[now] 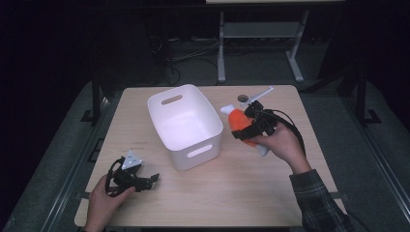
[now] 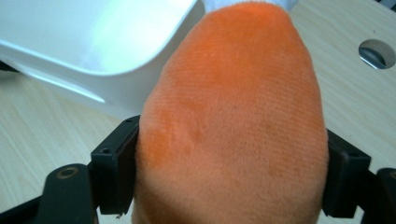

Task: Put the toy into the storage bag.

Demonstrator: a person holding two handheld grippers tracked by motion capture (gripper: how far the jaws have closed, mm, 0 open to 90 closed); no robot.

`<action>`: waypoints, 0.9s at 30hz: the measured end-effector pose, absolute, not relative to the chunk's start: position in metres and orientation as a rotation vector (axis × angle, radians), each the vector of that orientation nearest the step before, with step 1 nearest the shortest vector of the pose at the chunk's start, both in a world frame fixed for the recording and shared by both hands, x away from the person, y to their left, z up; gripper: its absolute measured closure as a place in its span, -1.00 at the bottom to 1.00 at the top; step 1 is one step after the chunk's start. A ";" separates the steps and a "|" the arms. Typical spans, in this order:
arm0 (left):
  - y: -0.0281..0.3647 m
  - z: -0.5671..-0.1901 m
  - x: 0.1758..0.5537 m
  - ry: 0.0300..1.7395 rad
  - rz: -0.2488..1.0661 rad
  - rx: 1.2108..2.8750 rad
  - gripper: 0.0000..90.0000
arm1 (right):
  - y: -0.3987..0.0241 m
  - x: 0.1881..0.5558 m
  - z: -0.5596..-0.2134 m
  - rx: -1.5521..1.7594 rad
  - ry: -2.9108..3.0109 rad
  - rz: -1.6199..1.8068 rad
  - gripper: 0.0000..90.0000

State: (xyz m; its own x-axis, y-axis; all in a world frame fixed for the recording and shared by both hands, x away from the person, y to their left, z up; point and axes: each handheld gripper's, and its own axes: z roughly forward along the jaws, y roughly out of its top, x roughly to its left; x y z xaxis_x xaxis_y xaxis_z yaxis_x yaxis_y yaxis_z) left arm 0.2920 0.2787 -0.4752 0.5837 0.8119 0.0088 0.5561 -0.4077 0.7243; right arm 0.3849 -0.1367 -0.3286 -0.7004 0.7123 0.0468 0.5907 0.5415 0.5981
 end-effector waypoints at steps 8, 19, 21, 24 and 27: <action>0.279 -0.475 0.292 1.083 0.475 2.122 -0.71 | -0.127 0.393 -0.320 1.095 2.581 0.893 -0.51; 0.279 -0.475 0.292 1.083 0.474 2.122 -0.71 | -0.112 0.406 -0.303 1.073 2.582 0.909 -0.51; 0.279 -0.475 0.292 1.083 0.474 2.122 -0.71 | -0.110 0.407 -0.302 1.073 2.584 0.908 -0.51; 0.279 -0.475 0.292 1.083 0.474 2.122 -0.71 | -0.103 0.410 -0.298 1.065 2.585 0.904 -0.51; 0.279 -0.475 0.292 1.083 0.474 2.122 -0.71 | -0.095 0.414 -0.294 1.055 2.592 0.895 -0.51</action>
State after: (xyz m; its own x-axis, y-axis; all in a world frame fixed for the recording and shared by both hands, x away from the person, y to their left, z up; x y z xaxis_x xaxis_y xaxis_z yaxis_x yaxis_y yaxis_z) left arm 0.2921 0.2787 -0.4752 0.5838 0.8118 0.0080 0.5566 -0.4073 0.7241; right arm 0.4144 -0.0945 -0.2939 -0.7242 0.6885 0.0381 0.5652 0.5610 0.6048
